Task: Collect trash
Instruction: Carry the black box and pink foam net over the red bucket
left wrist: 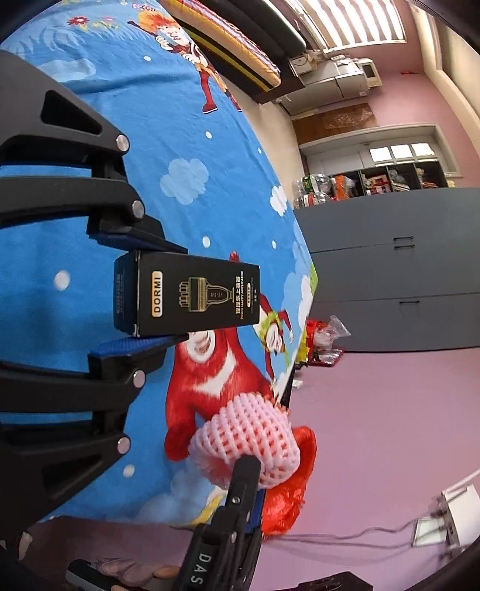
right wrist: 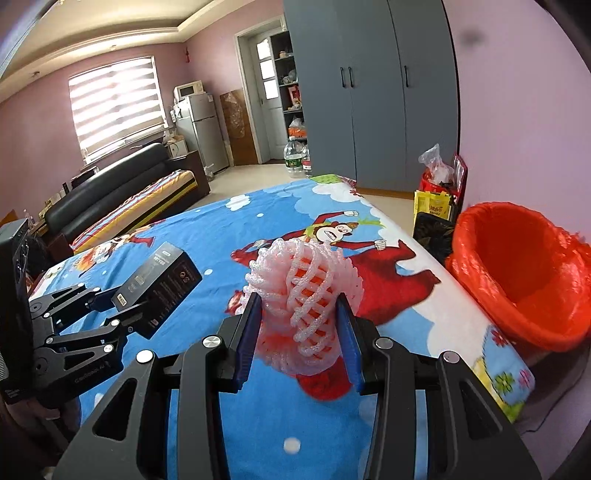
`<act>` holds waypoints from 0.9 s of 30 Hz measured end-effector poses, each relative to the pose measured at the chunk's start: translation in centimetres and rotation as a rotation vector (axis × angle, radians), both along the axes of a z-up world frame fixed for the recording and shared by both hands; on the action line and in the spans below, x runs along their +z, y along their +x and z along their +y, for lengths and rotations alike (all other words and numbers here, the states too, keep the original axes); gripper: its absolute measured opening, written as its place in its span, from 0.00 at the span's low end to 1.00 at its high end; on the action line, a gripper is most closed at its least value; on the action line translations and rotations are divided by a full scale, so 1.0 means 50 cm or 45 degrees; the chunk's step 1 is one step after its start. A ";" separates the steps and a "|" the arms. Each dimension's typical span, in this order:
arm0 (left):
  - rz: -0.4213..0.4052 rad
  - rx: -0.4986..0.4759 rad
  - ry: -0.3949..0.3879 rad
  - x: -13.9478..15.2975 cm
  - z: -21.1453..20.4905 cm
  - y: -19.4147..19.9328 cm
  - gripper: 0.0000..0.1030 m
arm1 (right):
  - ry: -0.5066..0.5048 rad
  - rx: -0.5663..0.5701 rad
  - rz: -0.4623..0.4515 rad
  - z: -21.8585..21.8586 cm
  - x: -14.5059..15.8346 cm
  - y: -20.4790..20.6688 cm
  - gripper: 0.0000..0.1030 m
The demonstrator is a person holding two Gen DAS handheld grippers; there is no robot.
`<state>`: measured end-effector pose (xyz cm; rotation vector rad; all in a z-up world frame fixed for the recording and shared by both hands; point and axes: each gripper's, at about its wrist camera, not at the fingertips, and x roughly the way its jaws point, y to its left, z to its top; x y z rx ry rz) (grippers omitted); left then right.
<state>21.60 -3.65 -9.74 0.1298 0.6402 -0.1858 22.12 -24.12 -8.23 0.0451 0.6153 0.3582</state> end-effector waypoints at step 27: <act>-0.108 -0.116 0.021 0.066 -0.111 -0.160 0.37 | 0.061 -0.083 -0.108 -0.099 0.043 -0.169 0.38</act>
